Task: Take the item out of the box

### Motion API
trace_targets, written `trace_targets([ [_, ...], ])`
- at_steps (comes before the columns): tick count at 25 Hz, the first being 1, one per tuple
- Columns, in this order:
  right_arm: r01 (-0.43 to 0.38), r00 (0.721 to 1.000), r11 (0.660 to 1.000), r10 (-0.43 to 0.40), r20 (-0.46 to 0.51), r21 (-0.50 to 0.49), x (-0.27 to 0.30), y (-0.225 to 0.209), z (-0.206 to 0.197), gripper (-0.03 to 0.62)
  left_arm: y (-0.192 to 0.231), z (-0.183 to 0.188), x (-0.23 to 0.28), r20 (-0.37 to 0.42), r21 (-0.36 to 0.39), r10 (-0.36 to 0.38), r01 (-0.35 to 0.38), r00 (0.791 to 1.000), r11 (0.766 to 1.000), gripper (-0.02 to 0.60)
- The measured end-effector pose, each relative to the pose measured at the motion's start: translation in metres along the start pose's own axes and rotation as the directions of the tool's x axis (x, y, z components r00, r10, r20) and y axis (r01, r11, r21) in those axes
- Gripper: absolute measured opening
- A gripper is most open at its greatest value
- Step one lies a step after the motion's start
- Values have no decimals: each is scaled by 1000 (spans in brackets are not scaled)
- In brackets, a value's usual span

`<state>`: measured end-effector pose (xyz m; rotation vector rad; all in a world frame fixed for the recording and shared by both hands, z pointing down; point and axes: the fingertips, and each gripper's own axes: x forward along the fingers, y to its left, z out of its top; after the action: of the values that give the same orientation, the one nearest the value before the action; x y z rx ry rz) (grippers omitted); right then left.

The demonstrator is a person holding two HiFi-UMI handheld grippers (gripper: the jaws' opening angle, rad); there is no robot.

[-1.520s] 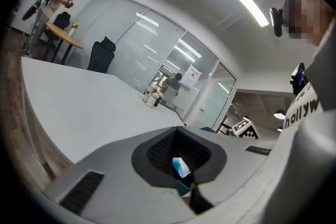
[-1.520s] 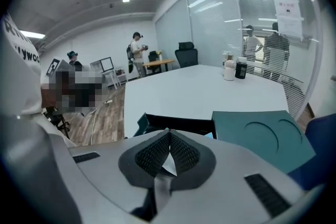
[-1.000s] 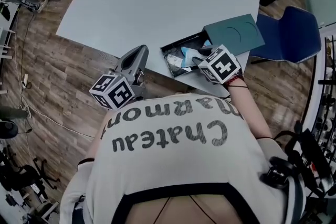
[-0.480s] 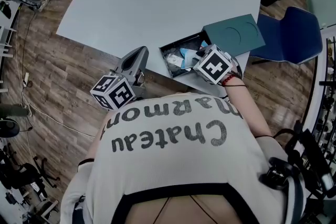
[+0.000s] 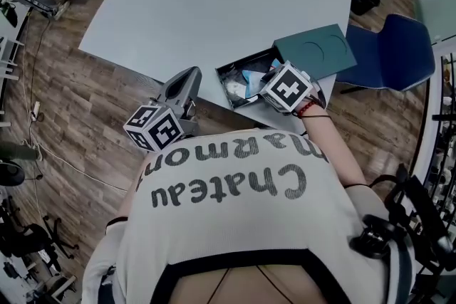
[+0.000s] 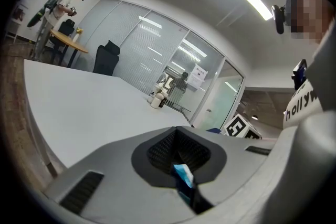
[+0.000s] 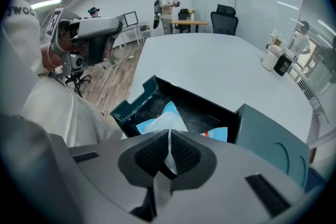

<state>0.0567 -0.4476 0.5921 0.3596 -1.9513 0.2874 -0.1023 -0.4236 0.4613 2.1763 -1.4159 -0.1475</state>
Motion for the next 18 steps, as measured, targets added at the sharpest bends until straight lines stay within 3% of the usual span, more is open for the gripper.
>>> trace_targets([
  [6,-23,999,998,21,44,59,-7,-1,-2,8,-5,2,-5,13,3,13,-13,1000,1000,12],
  [11,-86,978,985,54,202,150,-22,2,21,5,-2,-3,-15,21,-6,28,-28,999,1000,12],
  [13,-130,952,974,71,296,183,-30,1,31,5,0,-3,-17,26,-18,39,-38,999,999,12],
  [18,-271,838,915,71,541,299,-53,-8,49,5,-3,-9,-15,34,-44,40,-38,999,998,12],
])
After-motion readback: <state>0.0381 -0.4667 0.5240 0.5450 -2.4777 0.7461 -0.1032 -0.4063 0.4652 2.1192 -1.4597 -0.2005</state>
